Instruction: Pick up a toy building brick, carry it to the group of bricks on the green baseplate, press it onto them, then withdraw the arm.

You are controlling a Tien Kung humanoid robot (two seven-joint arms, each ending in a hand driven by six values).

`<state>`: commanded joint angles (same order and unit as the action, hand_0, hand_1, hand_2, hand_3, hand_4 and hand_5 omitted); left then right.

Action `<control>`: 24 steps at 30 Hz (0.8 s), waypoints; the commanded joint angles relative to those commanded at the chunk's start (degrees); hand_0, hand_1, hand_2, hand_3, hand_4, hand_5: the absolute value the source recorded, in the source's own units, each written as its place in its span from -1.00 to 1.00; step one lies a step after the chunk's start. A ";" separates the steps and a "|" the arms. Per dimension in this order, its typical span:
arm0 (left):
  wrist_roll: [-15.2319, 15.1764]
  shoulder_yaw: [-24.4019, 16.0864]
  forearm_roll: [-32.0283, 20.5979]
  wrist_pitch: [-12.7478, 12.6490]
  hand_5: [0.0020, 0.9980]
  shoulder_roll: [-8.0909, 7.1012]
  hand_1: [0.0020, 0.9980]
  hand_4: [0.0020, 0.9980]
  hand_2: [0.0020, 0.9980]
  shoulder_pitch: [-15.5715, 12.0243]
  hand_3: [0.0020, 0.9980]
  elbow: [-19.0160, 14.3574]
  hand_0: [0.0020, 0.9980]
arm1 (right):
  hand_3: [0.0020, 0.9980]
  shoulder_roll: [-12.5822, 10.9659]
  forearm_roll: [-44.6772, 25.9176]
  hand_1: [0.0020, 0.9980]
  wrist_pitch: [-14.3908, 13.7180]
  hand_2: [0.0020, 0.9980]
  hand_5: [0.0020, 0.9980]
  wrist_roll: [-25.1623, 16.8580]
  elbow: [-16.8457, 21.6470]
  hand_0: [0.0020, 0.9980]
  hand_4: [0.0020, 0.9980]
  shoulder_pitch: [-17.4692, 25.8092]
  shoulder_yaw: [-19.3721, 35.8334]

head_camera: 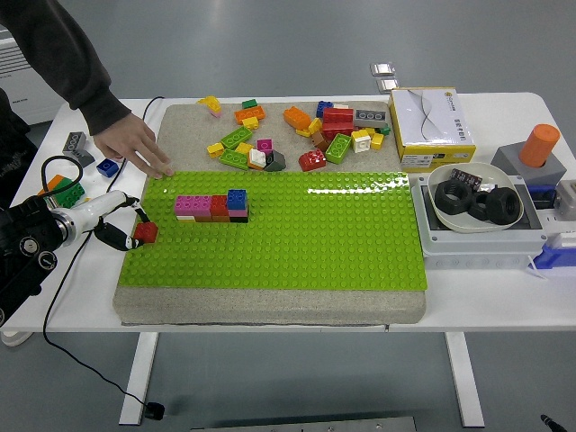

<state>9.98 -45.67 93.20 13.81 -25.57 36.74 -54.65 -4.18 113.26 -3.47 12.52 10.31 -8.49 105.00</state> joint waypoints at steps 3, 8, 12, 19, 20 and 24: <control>-0.07 -0.03 0.02 -0.11 -1.00 -0.07 0.96 0.46 0.91 0.03 0.01 -0.04 0.90 | 0.61 0.04 0.09 0.21 0.00 0.44 0.93 0.02 0.00 0.04 0.80 0.04 0.06; -0.11 -0.11 0.06 -0.19 -1.00 -0.11 0.96 0.47 0.91 0.04 0.01 -0.11 0.90 | 0.61 0.10 0.30 0.21 0.03 0.45 0.94 0.00 0.00 0.04 0.80 0.11 0.19; -0.06 -0.15 0.11 -0.16 -1.00 -0.11 0.96 0.47 0.91 0.04 0.01 -0.23 0.90 | 0.61 0.11 0.31 0.21 0.03 0.45 0.94 -0.01 0.00 0.04 0.80 0.09 0.18; 0.45 -3.53 0.76 0.37 -1.00 -0.21 0.95 0.47 0.91 -0.30 0.01 -2.12 0.90 | 0.61 -0.05 0.41 0.21 0.06 0.45 0.94 -0.05 0.00 0.04 0.80 -0.11 0.25; 0.68 -4.56 0.95 0.56 -1.00 0.02 0.95 0.47 0.90 -0.57 0.00 -2.60 0.90 | 0.61 -0.10 0.51 0.21 0.07 0.45 0.94 -0.06 0.00 0.04 0.80 -0.14 0.34; 1.67 -9.47 1.94 1.19 -1.00 1.68 0.95 0.47 0.90 -2.01 0.00 -5.30 0.90 | 0.61 -0.27 1.11 0.21 0.17 0.45 0.94 -0.14 0.00 0.04 0.80 -0.19 1.02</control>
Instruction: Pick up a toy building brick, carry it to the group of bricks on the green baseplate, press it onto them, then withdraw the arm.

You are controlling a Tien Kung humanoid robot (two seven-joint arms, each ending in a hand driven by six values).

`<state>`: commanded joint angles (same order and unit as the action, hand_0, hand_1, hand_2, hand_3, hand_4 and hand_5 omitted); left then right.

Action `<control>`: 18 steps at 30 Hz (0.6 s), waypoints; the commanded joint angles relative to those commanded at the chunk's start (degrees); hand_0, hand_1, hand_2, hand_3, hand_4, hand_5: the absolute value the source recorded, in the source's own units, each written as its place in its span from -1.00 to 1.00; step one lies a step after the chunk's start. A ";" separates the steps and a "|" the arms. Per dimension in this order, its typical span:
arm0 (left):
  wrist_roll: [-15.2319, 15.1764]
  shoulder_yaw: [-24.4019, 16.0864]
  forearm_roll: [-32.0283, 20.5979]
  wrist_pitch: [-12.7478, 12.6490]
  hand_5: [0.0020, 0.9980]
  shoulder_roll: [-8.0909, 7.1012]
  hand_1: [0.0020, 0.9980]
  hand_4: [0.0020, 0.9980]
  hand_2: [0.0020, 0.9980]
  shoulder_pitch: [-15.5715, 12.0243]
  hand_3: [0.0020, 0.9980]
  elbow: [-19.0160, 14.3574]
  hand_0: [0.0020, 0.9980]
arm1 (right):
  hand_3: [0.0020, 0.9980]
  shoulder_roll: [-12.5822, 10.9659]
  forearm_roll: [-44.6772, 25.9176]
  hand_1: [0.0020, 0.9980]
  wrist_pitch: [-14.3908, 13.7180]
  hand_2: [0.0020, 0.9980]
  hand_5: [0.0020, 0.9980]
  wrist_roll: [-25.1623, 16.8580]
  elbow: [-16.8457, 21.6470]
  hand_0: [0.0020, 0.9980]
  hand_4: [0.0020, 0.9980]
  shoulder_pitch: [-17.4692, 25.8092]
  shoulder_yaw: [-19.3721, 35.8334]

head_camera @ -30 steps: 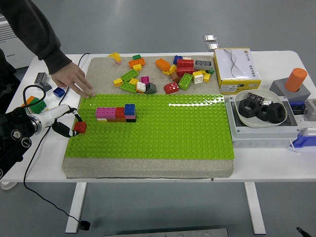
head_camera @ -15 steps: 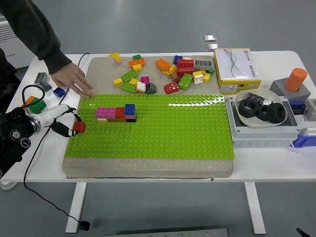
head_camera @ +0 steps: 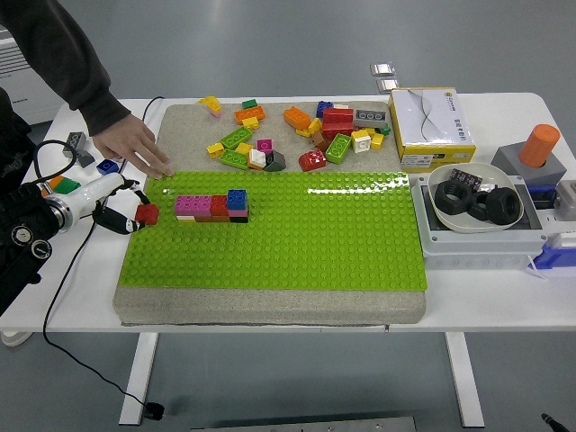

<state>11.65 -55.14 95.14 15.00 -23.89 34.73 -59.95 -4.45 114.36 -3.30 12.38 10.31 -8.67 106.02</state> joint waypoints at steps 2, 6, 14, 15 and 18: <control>0.51 -2.66 0.79 0.08 -1.00 1.33 0.95 0.49 0.89 -0.48 -0.01 -1.45 0.90 | 0.61 -0.11 0.60 0.21 0.07 0.45 0.94 -0.05 0.00 0.04 0.80 0.00 0.61; 1.08 -4.96 1.58 0.13 -1.00 3.69 0.95 0.49 0.89 -0.23 -0.01 -2.28 0.90 | 0.61 -0.17 1.54 0.21 0.17 0.45 0.94 -0.11 0.00 0.04 0.80 -0.05 1.36; 2.89 -5.88 3.19 0.22 -1.00 8.20 0.95 0.50 0.89 1.43 -0.02 -0.70 0.90 | 0.61 -0.29 1.95 0.25 0.30 0.46 0.94 -0.16 0.00 0.04 0.80 -0.24 1.75; 3.21 -5.97 3.44 0.19 -1.00 8.77 0.95 0.50 0.89 1.60 -0.02 -0.46 0.90 | 0.61 -0.32 1.97 0.26 0.31 0.46 0.94 -0.16 0.00 0.04 0.80 -0.25 1.77; 3.84 -6.12 4.00 0.15 -1.00 10.08 0.95 0.50 0.89 1.99 -0.02 -0.03 0.90 | 0.61 -0.36 2.08 0.26 0.34 0.46 0.94 -0.16 0.00 0.04 0.80 -0.28 1.82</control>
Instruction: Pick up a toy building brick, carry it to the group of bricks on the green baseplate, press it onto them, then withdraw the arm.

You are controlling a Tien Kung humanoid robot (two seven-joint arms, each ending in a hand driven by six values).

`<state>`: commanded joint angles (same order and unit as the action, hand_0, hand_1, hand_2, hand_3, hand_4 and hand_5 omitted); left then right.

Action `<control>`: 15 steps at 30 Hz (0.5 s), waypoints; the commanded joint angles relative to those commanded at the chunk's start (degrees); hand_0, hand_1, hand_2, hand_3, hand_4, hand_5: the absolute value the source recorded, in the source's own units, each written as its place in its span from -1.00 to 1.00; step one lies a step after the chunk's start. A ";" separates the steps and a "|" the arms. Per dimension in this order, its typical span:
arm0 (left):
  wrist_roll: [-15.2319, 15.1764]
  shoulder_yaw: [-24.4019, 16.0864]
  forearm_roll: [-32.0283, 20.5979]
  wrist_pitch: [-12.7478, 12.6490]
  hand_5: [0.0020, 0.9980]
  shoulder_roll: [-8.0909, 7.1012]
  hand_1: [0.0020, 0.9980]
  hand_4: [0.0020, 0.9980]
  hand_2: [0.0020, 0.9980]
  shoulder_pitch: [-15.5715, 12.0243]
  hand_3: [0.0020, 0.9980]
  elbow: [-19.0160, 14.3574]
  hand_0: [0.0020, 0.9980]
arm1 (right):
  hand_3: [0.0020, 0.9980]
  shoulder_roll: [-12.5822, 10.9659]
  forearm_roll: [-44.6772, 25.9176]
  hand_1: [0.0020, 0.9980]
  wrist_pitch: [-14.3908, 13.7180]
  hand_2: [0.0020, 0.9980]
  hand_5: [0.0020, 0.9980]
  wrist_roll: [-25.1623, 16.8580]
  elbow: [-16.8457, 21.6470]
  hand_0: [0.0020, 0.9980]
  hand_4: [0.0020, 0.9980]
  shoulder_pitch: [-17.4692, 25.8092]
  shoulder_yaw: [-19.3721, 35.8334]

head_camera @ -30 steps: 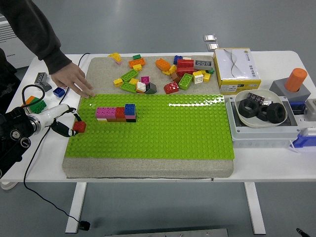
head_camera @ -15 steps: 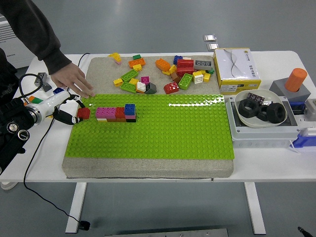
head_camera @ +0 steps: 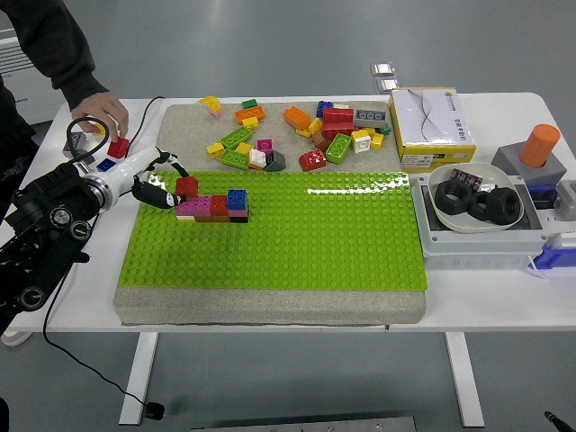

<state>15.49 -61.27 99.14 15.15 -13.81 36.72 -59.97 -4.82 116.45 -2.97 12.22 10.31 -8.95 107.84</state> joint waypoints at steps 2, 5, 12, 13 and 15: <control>0.38 0.16 0.17 -0.01 -1.00 0.61 0.95 0.50 0.89 0.27 -0.02 0.33 0.90 | 0.61 -0.04 0.01 0.26 0.01 0.46 0.94 0.00 0.00 0.04 0.80 -0.01 -0.01; 0.78 0.52 0.36 -0.04 -1.00 1.43 0.95 0.51 0.89 0.82 -0.02 1.19 0.90 | 0.61 -0.12 -0.03 0.25 0.02 0.46 0.94 0.01 0.00 0.04 0.80 -0.05 -0.11; 1.13 1.29 0.71 -0.07 -1.00 2.61 0.95 0.50 0.89 1.69 -0.02 2.94 0.90 | 0.61 -0.18 0.04 0.25 0.05 0.45 0.94 0.02 0.00 0.04 0.80 -0.20 -0.20; 1.12 1.42 0.70 -0.10 -1.00 2.71 0.95 0.50 0.89 1.71 -0.02 3.03 0.90 | 0.61 -0.17 0.04 0.25 0.05 0.45 0.94 0.03 0.00 0.04 0.80 -0.21 -0.25; 1.12 1.71 0.70 -0.13 -1.00 2.89 0.95 0.50 0.88 1.72 -0.02 3.23 0.90 | 0.61 -0.14 0.06 0.24 0.05 0.46 0.94 0.05 0.00 0.04 0.81 -0.24 -0.35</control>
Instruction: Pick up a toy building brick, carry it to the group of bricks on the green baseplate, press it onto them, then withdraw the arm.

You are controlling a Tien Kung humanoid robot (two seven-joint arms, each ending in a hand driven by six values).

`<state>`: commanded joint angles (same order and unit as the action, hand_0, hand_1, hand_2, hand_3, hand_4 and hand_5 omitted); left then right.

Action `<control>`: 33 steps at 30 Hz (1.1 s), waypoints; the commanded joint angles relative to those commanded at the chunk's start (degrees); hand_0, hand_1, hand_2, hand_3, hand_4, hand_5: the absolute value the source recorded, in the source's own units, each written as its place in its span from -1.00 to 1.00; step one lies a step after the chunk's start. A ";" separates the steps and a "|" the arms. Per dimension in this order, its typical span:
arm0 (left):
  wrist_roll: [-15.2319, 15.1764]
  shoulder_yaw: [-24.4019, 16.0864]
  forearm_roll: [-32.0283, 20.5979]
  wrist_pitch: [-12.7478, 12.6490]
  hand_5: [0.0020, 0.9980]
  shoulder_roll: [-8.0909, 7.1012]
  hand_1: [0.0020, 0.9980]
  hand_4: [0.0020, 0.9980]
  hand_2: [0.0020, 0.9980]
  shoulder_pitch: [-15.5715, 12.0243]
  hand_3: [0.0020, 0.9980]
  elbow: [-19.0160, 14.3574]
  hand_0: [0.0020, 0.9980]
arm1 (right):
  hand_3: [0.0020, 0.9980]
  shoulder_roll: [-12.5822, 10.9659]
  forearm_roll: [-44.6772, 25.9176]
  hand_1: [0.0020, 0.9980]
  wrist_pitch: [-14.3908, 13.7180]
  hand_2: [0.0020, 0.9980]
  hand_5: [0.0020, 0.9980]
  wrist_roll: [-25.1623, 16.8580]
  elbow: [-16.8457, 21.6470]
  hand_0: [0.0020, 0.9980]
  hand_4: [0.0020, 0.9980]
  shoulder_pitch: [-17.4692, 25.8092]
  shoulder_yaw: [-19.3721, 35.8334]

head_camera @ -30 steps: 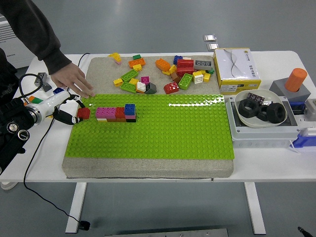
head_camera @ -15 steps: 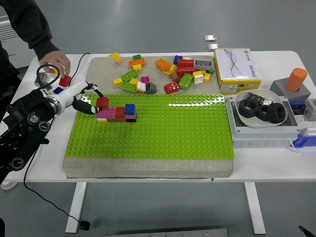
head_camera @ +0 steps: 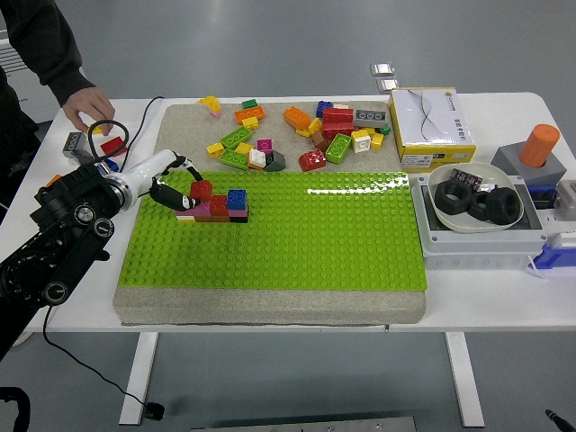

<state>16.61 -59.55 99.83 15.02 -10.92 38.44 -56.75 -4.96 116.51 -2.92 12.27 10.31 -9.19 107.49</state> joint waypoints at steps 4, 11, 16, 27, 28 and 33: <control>-0.10 0.51 -0.05 -0.15 -1.00 0.27 0.95 0.50 0.88 -0.11 -0.02 0.47 0.90 | 0.61 0.08 -0.06 0.24 0.03 0.46 0.94 0.03 0.00 0.04 0.81 -0.02 -0.40; -0.74 1.01 -0.20 -0.84 -1.00 0.72 0.95 0.50 0.88 -0.11 -0.01 1.71 0.90 | 0.61 0.16 -0.19 0.24 0.09 0.46 0.94 0.00 0.00 0.04 0.81 0.29 -1.14; -0.98 1.33 -0.37 -1.07 -1.00 0.91 0.95 0.49 0.88 0.03 -0.01 2.32 0.90 | 0.61 0.27 -0.14 0.25 0.11 0.46 0.94 -0.09 0.00 0.04 0.81 0.40 -1.04; -1.57 1.31 -0.03 -1.65 -1.00 1.45 0.94 0.49 0.88 0.26 -0.01 2.66 0.89 | 0.61 0.39 0.30 0.25 0.14 0.46 0.94 -0.18 0.00 0.04 0.81 0.41 -0.58; -1.58 1.31 0.01 -1.66 -1.00 1.48 0.94 0.49 0.88 0.25 -0.01 2.63 0.89 | 0.61 0.39 0.34 0.25 0.14 0.46 0.94 -0.19 0.00 0.04 0.81 0.42 -0.54; -1.58 1.26 0.34 -1.67 -1.00 1.60 0.94 0.49 0.88 0.27 -0.01 2.29 0.89 | 0.61 0.37 0.49 0.24 0.16 0.45 0.95 -0.22 0.00 0.04 0.81 0.41 -0.27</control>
<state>15.03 -58.29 100.18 13.35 -9.32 38.71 -54.45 -4.59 117.00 -2.76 12.05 10.31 -8.78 107.21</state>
